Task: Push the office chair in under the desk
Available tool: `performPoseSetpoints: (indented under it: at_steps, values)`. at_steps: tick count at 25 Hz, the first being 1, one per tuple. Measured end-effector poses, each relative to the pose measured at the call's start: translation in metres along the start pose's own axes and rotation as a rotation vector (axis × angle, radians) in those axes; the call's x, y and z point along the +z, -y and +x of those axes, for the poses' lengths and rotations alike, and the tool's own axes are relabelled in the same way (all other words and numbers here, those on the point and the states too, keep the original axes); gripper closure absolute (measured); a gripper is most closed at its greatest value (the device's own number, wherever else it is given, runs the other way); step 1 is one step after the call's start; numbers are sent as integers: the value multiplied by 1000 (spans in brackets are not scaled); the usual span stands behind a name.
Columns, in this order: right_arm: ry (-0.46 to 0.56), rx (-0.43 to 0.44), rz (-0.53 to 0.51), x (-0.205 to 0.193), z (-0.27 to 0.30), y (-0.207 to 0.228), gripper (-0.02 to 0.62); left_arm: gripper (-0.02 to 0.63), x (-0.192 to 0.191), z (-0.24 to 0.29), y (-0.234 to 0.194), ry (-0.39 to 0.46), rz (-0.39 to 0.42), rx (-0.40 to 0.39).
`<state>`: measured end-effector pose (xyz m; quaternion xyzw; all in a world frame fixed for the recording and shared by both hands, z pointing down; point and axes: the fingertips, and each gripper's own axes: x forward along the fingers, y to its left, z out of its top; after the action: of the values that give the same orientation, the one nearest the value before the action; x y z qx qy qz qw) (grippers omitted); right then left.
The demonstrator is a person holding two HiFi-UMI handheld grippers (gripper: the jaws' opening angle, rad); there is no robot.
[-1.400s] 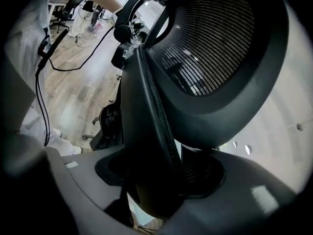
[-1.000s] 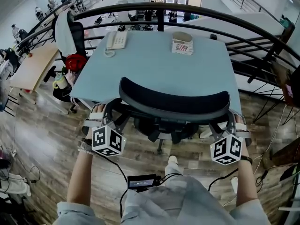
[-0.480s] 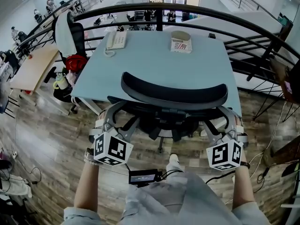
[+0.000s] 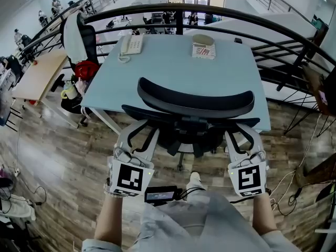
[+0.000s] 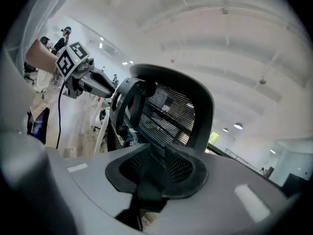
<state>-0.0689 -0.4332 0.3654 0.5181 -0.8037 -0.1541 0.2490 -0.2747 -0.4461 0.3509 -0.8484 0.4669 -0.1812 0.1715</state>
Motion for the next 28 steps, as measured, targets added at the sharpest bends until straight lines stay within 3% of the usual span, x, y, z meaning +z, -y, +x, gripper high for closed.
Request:
performPoseSetpoints:
  at_steps: [5,10,15,28]
  values:
    - [15,-13,103,1,-7,-4,538,570,6,-6,11,17,-94,9]
    - [45,-37,181,0,-10,-4,568,600,7,-3,19,43,-103,14]
    - [53,-32,176,0,-11,-4,586,601,11,-9,24,17,-139,7]
    - [30,2,153,5,-9,-12,588,601,1,-15,18,15,-127,40]
